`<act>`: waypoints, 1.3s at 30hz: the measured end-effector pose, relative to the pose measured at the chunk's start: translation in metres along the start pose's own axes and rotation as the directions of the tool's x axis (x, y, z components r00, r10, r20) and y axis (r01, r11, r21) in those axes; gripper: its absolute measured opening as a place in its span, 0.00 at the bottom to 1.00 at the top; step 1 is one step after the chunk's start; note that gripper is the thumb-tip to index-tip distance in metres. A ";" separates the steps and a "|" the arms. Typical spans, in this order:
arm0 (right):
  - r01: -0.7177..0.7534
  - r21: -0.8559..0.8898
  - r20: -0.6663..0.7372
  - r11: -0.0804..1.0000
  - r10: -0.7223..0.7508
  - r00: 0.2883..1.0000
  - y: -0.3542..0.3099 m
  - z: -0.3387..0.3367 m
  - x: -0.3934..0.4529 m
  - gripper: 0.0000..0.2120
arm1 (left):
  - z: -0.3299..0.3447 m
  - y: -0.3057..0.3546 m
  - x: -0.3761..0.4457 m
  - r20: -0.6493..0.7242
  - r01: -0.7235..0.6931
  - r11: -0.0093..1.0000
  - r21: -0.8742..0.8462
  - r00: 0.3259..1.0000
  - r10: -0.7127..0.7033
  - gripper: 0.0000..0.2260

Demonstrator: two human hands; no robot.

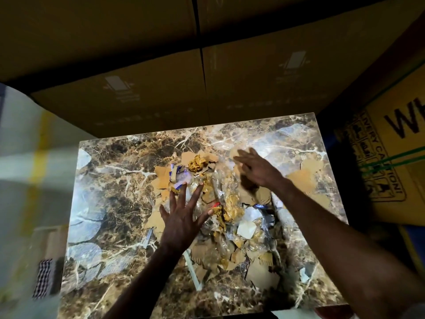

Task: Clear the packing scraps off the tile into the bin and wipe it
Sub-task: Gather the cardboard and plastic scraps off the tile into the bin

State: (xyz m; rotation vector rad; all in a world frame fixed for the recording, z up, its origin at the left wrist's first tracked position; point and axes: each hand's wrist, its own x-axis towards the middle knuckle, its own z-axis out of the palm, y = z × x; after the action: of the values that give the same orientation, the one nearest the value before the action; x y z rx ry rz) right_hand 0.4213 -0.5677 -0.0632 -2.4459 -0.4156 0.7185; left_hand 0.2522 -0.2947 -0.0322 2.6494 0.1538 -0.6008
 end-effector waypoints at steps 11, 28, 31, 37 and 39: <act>-0.030 0.332 -0.338 0.943 0.149 0.929 -0.019 0.005 -0.035 0.21 | 0.000 0.000 0.000 -0.016 -0.011 1.000 -0.027 1.000 0.010 0.37; -0.355 0.268 -0.393 0.896 0.438 0.809 0.003 0.065 -0.096 0.20 | 0.003 -0.004 0.003 -0.023 -0.020 0.999 -0.035 1.000 0.019 0.37; -0.307 0.262 -0.424 0.915 0.395 0.815 -0.013 0.064 -0.092 0.17 | 0.002 -0.004 0.001 -0.026 -0.025 0.999 -0.040 0.999 0.024 0.37; -0.346 0.365 -0.423 0.864 0.485 0.765 -0.018 0.043 -0.100 0.12 | 0.003 -0.006 0.003 -0.032 -0.025 0.999 -0.037 0.999 0.023 0.37; -0.343 0.369 -0.505 0.864 0.496 0.706 -0.009 0.035 -0.099 0.12 | 0.002 -0.006 0.002 -0.032 -0.027 0.999 -0.041 0.999 0.026 0.37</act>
State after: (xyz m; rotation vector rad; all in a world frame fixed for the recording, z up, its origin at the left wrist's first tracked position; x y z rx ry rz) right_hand 0.3200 -0.5886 -0.0429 -2.3707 0.4787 0.1235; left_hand 0.2518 -0.2897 -0.0370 2.6181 0.1385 -0.5411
